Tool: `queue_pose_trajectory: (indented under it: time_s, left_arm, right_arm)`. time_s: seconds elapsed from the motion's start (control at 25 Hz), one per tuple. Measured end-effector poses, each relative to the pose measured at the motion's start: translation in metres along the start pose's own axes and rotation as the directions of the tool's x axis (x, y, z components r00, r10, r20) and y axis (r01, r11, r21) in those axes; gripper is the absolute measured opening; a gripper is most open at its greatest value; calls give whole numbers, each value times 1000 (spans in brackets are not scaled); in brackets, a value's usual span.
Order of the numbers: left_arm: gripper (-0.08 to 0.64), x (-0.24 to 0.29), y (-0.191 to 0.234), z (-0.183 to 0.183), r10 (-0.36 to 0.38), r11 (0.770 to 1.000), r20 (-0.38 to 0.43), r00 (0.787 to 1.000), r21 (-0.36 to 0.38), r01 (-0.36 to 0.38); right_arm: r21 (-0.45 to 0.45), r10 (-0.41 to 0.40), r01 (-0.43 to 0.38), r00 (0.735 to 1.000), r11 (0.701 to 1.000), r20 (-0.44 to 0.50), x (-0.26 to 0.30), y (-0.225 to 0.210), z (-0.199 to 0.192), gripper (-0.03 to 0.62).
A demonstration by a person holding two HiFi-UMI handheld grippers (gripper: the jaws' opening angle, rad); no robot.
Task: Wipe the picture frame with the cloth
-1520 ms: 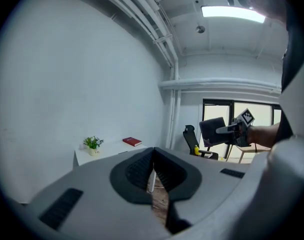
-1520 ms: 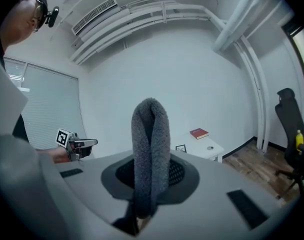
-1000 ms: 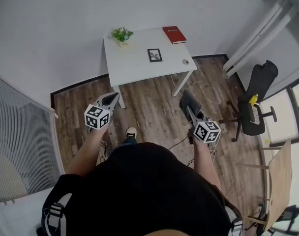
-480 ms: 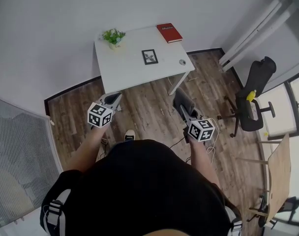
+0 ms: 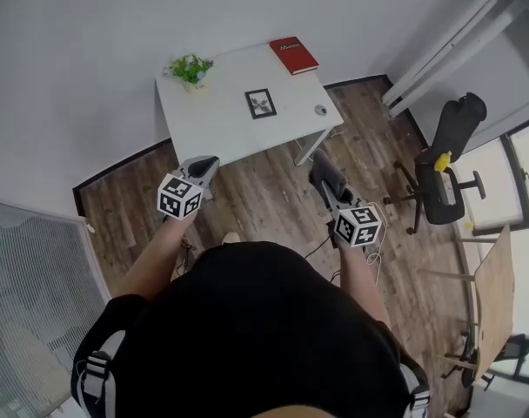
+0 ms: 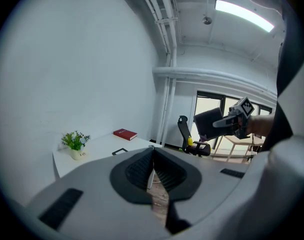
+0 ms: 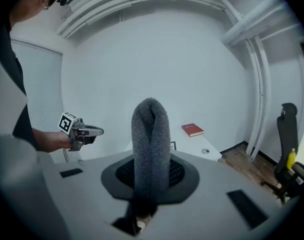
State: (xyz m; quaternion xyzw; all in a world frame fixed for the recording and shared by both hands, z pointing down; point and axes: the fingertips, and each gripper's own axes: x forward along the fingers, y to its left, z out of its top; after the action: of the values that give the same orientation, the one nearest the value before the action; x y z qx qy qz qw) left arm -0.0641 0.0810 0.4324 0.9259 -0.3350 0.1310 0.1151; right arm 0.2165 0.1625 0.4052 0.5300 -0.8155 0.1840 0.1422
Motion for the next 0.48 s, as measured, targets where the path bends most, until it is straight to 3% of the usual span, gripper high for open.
queue_pose_trajectory:
  time_s: [0.48]
  left_arm:
    - [11,24,37,-6,-94,995,-29,995,-32,93]
  right_arm:
    - [17,-35,35,999,999,-3,50,8,28,44]
